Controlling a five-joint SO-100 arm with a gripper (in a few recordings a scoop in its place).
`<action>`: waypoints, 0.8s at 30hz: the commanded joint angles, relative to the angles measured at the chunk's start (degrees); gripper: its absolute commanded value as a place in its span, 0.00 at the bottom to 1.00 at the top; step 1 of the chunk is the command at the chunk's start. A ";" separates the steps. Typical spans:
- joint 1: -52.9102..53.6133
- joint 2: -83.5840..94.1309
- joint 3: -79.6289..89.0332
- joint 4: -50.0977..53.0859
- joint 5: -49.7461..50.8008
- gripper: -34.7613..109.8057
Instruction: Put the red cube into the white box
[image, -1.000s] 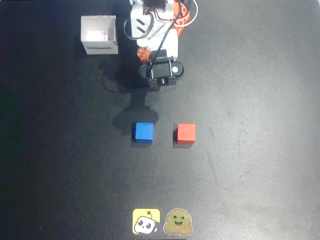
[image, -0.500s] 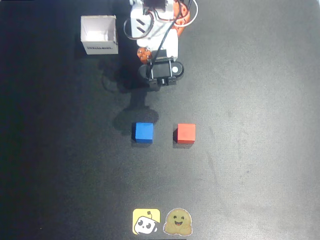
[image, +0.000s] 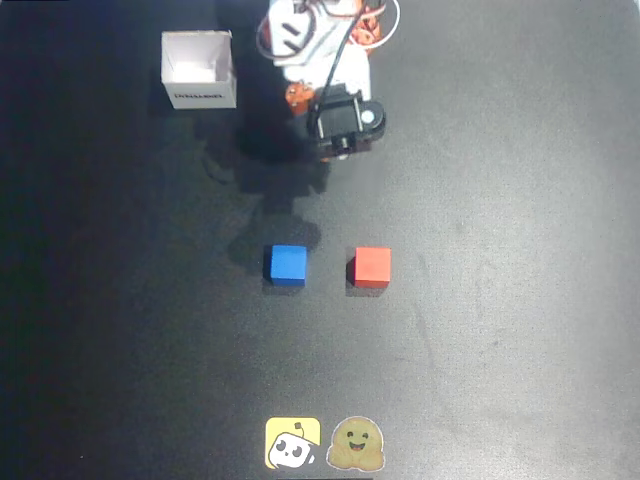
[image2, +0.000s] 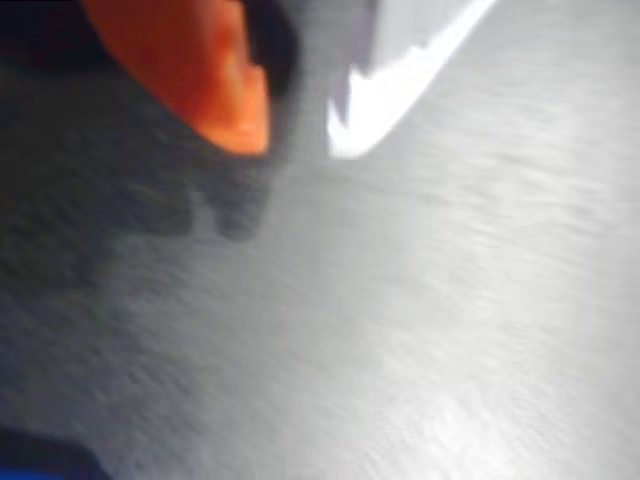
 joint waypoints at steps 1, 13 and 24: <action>-1.49 -7.21 -5.45 -3.60 1.05 0.27; -5.89 -45.35 -25.58 -16.44 3.96 0.37; -10.72 -68.99 -38.50 -22.59 10.99 0.40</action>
